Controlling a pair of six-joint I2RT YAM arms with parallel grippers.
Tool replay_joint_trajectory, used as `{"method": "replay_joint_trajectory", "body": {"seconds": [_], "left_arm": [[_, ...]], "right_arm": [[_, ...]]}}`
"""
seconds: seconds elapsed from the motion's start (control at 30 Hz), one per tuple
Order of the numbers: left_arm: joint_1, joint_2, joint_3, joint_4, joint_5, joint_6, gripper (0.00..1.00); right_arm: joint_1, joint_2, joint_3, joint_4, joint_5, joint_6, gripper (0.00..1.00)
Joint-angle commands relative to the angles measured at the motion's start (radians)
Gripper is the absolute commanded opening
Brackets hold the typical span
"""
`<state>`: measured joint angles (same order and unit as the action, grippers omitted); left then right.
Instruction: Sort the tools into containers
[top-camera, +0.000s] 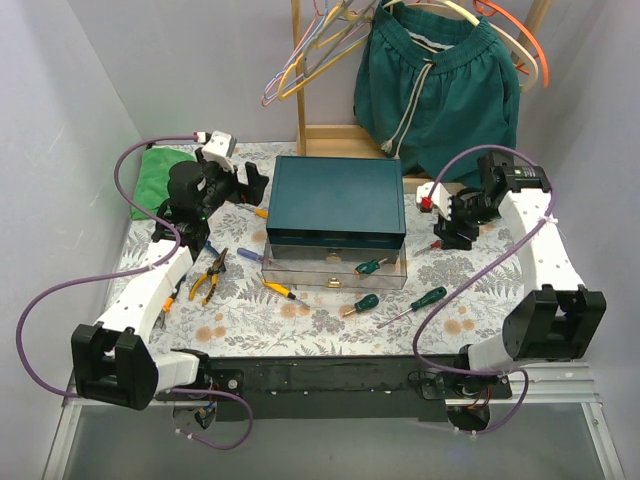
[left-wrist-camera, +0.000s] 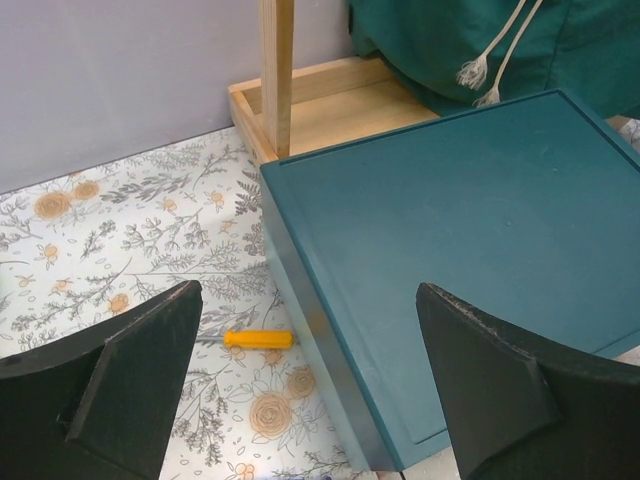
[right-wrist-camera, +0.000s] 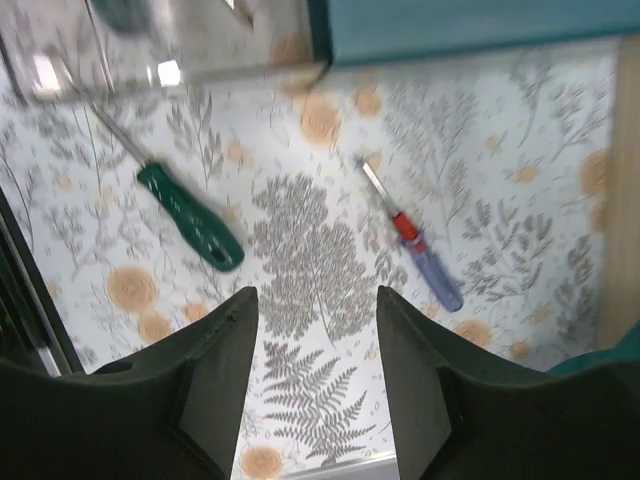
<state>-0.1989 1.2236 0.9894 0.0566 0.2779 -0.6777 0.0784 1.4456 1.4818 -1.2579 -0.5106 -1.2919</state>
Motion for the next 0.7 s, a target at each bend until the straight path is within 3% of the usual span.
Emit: {"method": "replay_joint_trajectory", "body": {"seconds": [0.0, 0.17, 0.47, 0.67], "left_arm": [[0.004, 0.019, 0.018, -0.004, 0.003, 0.017, 0.89], [0.007, 0.027, 0.006, -0.04, -0.029, 0.066, 0.89], [0.039, 0.089, -0.008, -0.104, -0.065, 0.156, 0.89], [0.058, 0.128, 0.028, -0.144, -0.08, 0.178, 0.88]], "right_arm": [[-0.132, 0.068, -0.08, -0.04, 0.078, -0.346, 0.59], [-0.19, 0.281, 0.044, -0.002, 0.067, -0.36, 0.58], [-0.172, 0.501, 0.084, 0.215, 0.119, -0.487, 0.57], [-0.16, 0.63, 0.13, 0.252, 0.147, -0.533, 0.55]]}}
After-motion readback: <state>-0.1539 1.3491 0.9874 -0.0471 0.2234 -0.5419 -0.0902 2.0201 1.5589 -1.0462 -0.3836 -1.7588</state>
